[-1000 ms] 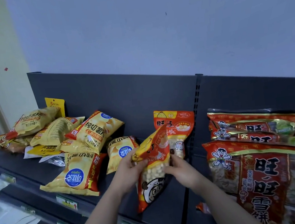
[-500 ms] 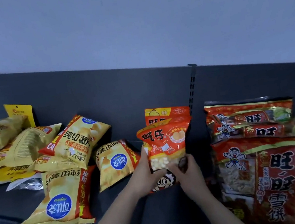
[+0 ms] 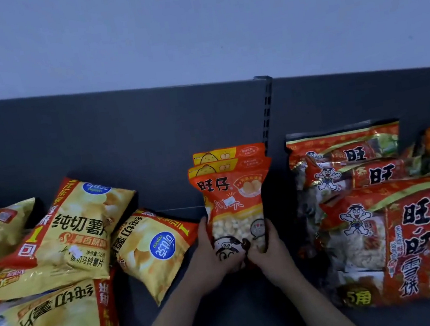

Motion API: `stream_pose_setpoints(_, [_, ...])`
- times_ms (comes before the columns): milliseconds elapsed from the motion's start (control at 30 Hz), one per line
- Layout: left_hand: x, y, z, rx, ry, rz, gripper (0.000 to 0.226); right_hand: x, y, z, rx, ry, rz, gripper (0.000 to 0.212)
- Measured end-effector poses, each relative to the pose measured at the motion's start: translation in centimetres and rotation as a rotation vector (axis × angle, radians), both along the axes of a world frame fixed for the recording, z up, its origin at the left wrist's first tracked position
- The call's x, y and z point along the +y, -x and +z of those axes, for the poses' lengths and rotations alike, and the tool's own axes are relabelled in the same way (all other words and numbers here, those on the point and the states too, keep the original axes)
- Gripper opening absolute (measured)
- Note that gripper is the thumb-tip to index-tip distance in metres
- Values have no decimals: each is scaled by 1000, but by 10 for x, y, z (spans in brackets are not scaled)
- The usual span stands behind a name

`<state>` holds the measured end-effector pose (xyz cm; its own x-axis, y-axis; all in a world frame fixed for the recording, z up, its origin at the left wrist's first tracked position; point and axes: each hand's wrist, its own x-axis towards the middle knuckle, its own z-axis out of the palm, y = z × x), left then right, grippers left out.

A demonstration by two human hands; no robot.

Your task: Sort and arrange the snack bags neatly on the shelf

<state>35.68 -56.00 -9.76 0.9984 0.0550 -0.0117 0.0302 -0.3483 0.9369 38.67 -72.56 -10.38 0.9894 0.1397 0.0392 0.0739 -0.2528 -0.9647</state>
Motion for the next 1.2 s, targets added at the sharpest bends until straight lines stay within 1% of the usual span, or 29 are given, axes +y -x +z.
stream_pose_setpoints(100, [2,-6,2,-41,66,-11,121,5,-9,5,-3,-12,45,59])
stream_pose_setpoints(233, [0,-11,0,-136,149,-22,109,14,-16,10,-100,-15,54,60])
stream_pose_setpoints(333, [4,-18,0,-123,190,-26,105,18,-18,2,-74,-38,44,53])
stream_pose_setpoints(367, [4,-18,2,-118,195,-20,103,19,-16,-1,-62,-39,33,54])
stream_pose_setpoints(433, [3,-17,1,-128,208,16,94,17,-14,-6,-39,-49,16,56])
stream_pose_setpoints(533, [-7,-15,2,-168,275,154,64,15,-15,-9,-19,-130,-27,51])
stream_pose_setpoints(633, [-17,-18,9,-236,183,283,53,13,-15,-7,-35,-145,-47,48])
stream_pose_setpoints(733, [-20,-25,18,-286,124,361,36,12,-16,-8,-38,-143,-48,45])
stream_pose_setpoints(867, [-14,-36,28,-351,14,458,24,11,-18,-11,-52,-110,-38,31])
stream_pose_setpoints(933, [-11,-40,33,-387,-48,467,18,11,-19,-13,-56,-79,-29,34])
stream_pose_setpoints(1067, [-6,-45,38,-374,-260,460,27,14,-18,-12,-56,-42,-38,47])
stream_pose_setpoints(1200, [0,-51,49,-332,-335,477,34,15,-18,-12,-65,-47,-56,49])
